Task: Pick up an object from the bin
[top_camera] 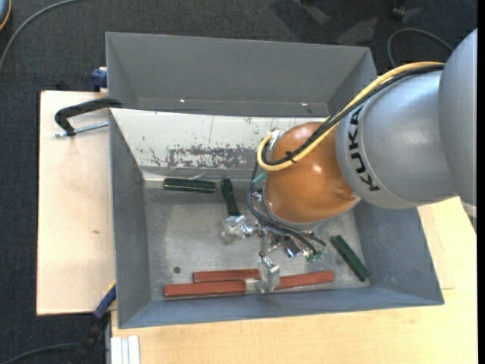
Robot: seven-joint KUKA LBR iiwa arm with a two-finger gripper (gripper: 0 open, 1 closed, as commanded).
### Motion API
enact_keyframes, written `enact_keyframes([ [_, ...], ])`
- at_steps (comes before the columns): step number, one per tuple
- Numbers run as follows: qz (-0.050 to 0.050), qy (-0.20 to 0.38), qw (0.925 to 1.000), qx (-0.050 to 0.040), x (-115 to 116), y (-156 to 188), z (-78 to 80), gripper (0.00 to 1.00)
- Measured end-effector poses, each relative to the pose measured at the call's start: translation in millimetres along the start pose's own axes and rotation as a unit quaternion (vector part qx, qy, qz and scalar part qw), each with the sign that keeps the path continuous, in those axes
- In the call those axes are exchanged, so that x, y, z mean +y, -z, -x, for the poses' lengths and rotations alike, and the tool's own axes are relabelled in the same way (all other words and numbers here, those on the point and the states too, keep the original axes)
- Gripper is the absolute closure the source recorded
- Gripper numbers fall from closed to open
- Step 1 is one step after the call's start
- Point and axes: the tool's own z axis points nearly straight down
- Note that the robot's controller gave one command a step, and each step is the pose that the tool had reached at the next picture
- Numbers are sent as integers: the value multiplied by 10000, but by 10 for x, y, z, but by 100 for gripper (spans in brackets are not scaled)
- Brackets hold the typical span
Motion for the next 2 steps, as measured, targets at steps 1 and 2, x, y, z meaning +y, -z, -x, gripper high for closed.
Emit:
enact_keyframes([
  [1,-4,-686,9976,-14,57,-300,25,0],
  [2,-3,-689,9976,-15,61,-294,35,0],
])
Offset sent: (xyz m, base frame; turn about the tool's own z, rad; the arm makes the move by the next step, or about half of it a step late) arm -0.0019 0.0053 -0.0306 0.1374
